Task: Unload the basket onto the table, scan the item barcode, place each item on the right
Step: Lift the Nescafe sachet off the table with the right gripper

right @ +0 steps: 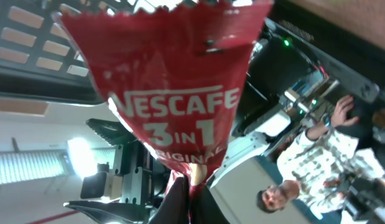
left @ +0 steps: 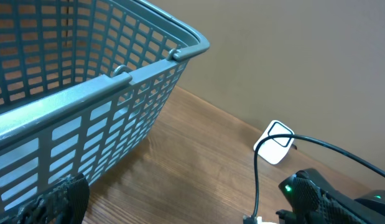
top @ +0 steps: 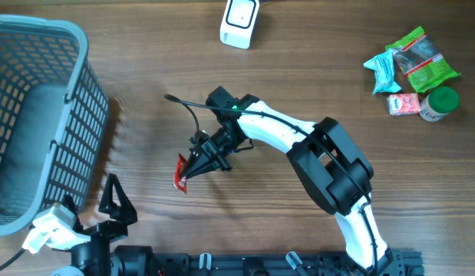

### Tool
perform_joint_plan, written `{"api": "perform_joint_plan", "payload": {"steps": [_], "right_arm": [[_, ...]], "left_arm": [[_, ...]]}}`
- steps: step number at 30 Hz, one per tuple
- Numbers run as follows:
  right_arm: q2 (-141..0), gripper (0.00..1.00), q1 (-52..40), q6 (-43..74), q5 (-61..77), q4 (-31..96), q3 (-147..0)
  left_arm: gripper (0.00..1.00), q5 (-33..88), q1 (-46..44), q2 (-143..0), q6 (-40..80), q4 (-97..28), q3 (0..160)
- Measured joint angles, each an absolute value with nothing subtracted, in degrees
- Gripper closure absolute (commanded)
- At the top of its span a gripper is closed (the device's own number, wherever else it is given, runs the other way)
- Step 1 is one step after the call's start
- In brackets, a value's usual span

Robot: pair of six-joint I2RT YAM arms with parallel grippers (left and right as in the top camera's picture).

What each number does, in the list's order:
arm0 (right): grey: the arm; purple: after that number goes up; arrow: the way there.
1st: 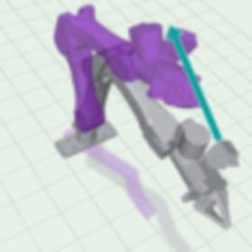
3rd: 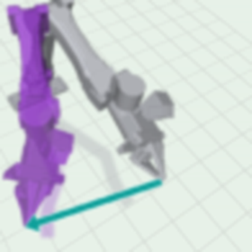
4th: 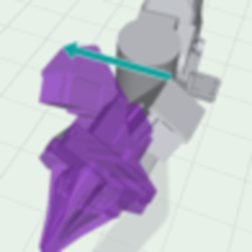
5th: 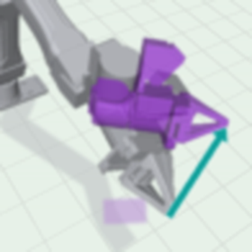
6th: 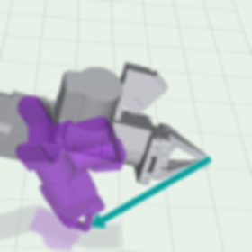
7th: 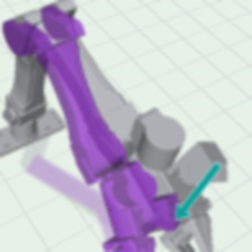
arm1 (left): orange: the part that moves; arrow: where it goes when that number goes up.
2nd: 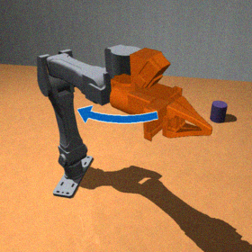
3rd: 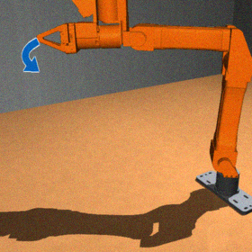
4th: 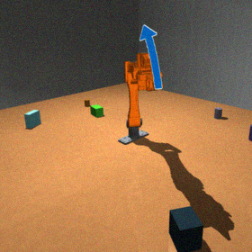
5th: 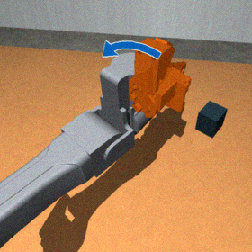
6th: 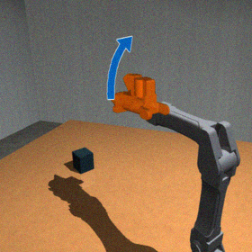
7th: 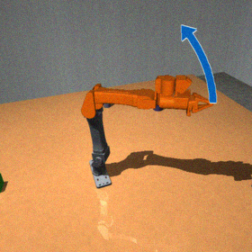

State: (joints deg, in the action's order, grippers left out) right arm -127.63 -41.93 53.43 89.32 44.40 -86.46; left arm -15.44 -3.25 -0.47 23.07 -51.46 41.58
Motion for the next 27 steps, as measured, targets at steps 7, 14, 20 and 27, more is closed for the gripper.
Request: {"api": "perform_joint_plan", "payload": {"steps": [7,14,20,27], "right_arm": [[-127.63,0.96,-41.28,58.94,89.34,40.16,-86.46],[-127.63,0.96,-39.48,70.39,89.32,39.75,-86.46],[-127.63,0.96,-38.83,84.66,89.32,39.72,-86.46],[-127.63,0.96,-37.93,104.53,89.32,39.72,-86.46]], "left_arm": [[0.00,-15.44,-3.25,-0.47,23.07,-51.46,41.58],[0.00,-15.46,-3.25,-0.47,23.07,-51.46,41.58],[0.00,-15.44,-3.25,-0.47,23.07,-51.46,41.58],[0.00,-15.44,-3.25,-0.47,23.07,-51.46,41.58]]}}
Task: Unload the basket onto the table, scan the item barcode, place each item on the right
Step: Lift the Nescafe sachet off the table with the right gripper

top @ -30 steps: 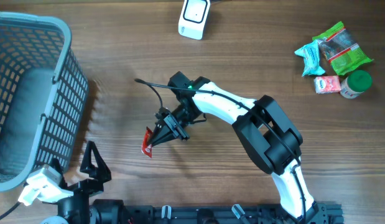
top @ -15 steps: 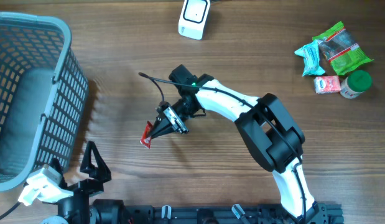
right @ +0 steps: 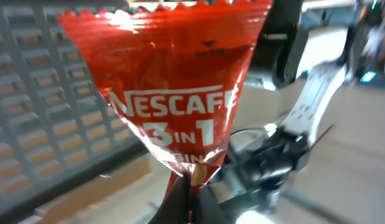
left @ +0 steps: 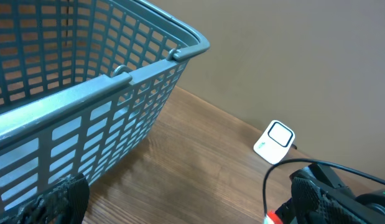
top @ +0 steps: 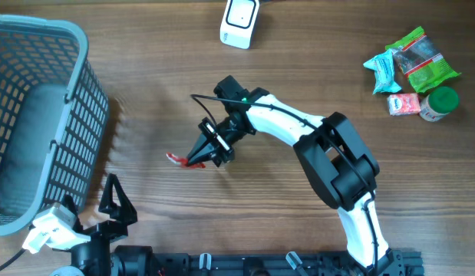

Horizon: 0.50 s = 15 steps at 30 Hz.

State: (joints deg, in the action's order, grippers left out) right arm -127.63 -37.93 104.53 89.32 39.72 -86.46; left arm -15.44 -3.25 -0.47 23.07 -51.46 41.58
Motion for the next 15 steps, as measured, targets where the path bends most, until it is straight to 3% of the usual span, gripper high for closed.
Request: {"api": "perform_joint_plan", "payload": {"steps": [5,15], "right_arm": [[-127.63,0.96,-35.55,113.19,87.61,41.15,-86.46],[-127.63,0.96,-28.93,117.01,78.52,43.05,-86.46]], "left_arm": [[0.00,-15.46,-3.25,-0.47,23.07,-51.46,41.58],[0.00,-15.46,-3.27,-0.47,23.07,-51.46,41.58]]}}
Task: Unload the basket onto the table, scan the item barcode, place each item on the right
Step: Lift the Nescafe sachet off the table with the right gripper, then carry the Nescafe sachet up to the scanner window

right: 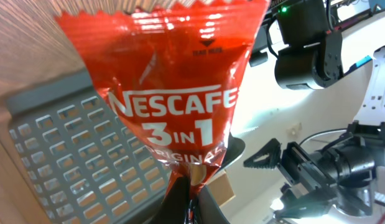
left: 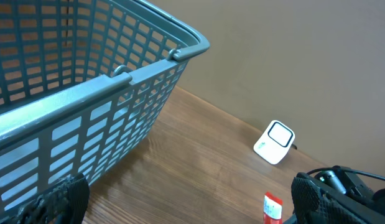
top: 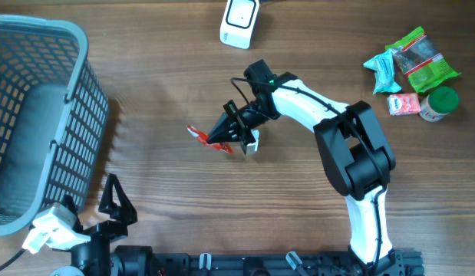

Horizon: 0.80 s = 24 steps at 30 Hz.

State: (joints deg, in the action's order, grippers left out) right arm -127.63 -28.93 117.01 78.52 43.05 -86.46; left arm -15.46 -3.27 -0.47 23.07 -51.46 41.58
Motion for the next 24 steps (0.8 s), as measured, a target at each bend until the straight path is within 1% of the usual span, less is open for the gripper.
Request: {"api": "perform_joint_plan", "payload": {"steps": [7,11,20,23,24], "right_arm": [[-127.63,0.96,-28.93,116.84,76.95,43.24,-86.46],[-127.63,0.96,-28.93,112.66,76.62,43.24,-86.46],[-127.63,0.96,-28.93,87.24,80.20,43.03,-86.46],[-127.63,0.96,-28.95,78.04,81.45,40.21,-86.39],[-127.63,0.96,-28.95,74.85,81.30,37.52,-86.32]], "left_arm": [[0.00,-15.46,-3.27,-0.47,23.07,-51.46,41.58],[0.00,-15.44,-3.25,-0.47,23.07,-51.46,41.58],[0.00,-15.44,-3.25,-0.47,23.07,-51.46,41.58],[0.00,-15.44,-3.25,-0.47,23.07,-51.46,41.58],[0.00,-15.44,-3.27,-0.47,23.07,-51.46,41.58]]}}
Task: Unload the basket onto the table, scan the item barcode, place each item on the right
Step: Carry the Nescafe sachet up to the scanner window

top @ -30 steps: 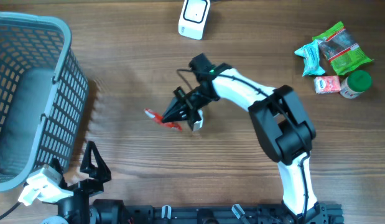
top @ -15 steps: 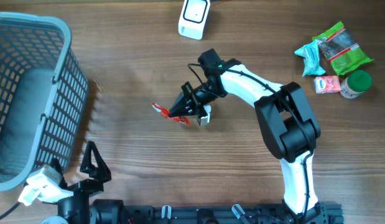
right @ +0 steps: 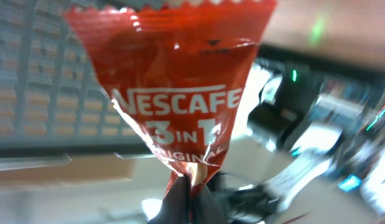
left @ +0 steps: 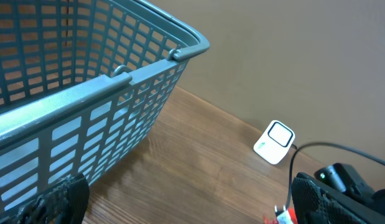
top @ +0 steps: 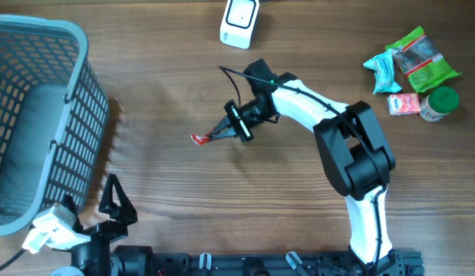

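A red Nescafe 3-in-1 sachet (right: pixel 173 93) fills the right wrist view, pinched by its lower tip in my right gripper (right: pixel 191 190), which is shut on it. From overhead the sachet (top: pixel 199 139) shows edge-on, low over the table centre, with the right gripper (top: pixel 220 134) just right of it. The white barcode scanner (top: pixel 239 14) stands at the table's far edge, well behind the sachet. My left gripper (top: pixel 114 201) rests open at the near left edge, holding nothing; its wrist view shows the scanner (left: pixel 276 142) and a bit of the sachet (left: pixel 281 217).
A large grey mesh basket (top: pixel 82 115) stands at the left, close to the left gripper. Several snack packets and a green-lidded jar (top: pixel 439 103) lie at the far right. The right arm's black cable (top: pixel 239 79) arcs above its wrist.
The right wrist has turned in place, so the sachet, seen partly flat from overhead before, is now edge-on and slightly further left. The left arm has not moved.
My right gripper held the sachet low near the table's front left of centre. It then had it a little further back, then further right and back towards the scanner's side. Now the wrist has turned there, still shut on the sachet.
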### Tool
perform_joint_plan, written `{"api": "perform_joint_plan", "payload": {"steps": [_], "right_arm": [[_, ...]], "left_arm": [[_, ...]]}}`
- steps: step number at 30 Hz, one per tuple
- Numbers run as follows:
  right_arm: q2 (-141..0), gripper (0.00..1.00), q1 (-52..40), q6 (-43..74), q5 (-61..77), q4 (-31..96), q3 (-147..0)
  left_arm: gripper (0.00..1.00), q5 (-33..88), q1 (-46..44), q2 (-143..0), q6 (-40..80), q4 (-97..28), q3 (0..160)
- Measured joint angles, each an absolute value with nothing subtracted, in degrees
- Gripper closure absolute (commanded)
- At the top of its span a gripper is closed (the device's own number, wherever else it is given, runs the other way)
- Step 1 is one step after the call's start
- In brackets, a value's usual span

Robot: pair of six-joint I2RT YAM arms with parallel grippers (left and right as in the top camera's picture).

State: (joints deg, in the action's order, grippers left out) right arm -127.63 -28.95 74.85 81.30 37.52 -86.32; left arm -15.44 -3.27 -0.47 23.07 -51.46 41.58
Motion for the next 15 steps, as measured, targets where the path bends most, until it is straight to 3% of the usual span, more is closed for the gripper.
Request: {"api": "perform_joint_plan", "payload": {"steps": [6,11,15], "right_arm": [[-127.63,0.96,-29.10,62.08,74.00,18.13,-85.95],[-127.63,0.95,-29.21,59.20,65.56,0.95,-85.86],[-127.63,0.95,-29.12,58.57,56.58,0.67,-87.07]], "left_arm": [[0.00,-15.46,-3.25,-0.47,23.07,-51.46,41.58],[0.00,-15.44,-3.25,-0.47,23.07,-51.46,41.58],[0.00,-15.44,-3.25,-0.47,23.07,-51.46,41.58]]}}
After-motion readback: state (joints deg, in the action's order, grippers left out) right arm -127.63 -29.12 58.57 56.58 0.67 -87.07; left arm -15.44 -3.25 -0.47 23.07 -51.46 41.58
